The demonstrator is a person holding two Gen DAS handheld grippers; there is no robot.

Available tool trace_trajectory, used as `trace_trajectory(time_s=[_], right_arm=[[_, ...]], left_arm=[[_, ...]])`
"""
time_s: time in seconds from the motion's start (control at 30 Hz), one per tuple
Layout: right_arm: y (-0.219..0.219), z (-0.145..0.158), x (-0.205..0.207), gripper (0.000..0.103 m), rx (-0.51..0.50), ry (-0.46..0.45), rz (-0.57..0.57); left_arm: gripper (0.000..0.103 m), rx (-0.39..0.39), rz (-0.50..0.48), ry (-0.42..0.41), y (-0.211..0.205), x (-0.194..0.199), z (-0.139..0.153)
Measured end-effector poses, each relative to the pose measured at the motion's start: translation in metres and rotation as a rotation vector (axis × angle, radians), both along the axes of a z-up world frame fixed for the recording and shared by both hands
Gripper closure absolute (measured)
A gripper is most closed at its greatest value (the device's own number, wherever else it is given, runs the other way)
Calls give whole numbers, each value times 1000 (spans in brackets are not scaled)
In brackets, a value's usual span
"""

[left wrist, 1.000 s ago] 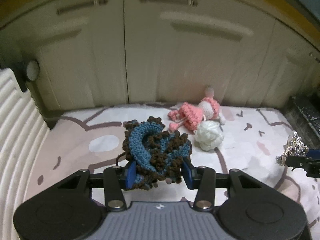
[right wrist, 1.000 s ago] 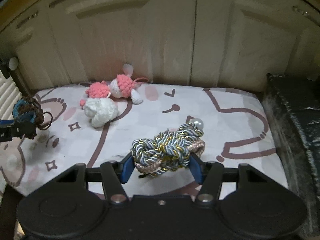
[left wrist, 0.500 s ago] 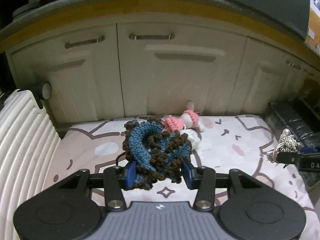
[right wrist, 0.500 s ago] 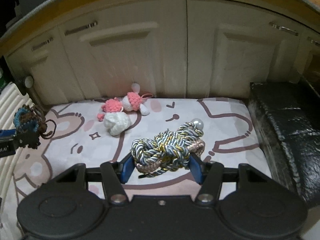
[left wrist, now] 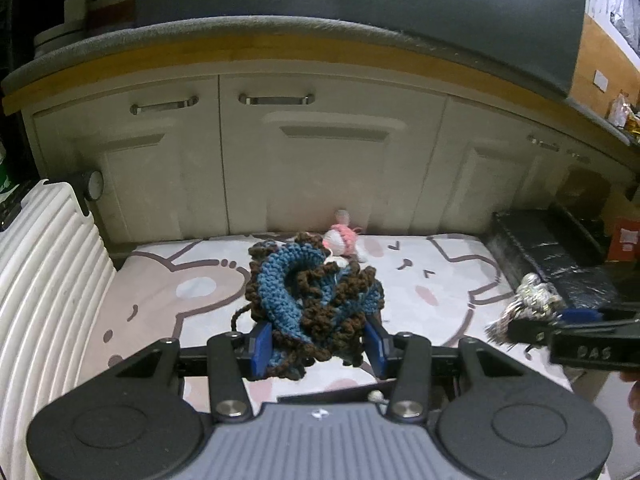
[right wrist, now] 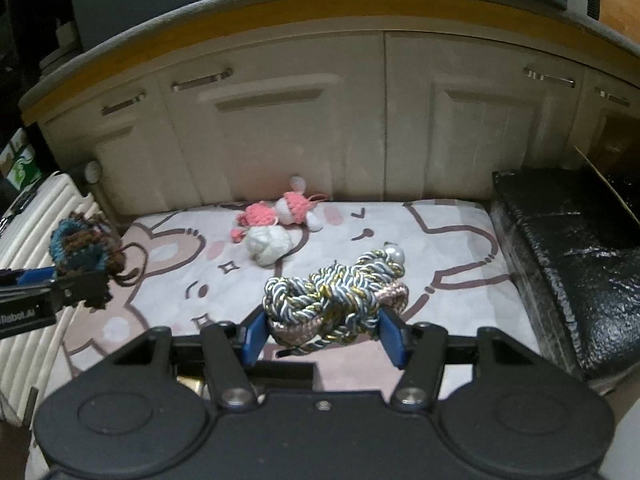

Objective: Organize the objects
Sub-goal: 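Carry the crocheted piece and rope knot over the black box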

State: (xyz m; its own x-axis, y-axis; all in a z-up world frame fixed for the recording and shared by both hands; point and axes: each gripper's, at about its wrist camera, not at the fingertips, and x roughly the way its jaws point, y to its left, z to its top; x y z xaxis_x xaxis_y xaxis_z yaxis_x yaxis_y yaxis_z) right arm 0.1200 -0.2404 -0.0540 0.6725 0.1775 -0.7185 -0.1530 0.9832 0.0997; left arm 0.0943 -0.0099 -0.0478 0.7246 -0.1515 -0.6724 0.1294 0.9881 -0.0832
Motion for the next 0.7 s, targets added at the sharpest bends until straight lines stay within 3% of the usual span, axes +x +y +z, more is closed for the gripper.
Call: trace_trajectory(time_s=[0.7], right_arm=[[24, 1, -42, 44, -10, 109, 102]], left_arm=[[55, 21, -102, 112, -14, -38, -8]])
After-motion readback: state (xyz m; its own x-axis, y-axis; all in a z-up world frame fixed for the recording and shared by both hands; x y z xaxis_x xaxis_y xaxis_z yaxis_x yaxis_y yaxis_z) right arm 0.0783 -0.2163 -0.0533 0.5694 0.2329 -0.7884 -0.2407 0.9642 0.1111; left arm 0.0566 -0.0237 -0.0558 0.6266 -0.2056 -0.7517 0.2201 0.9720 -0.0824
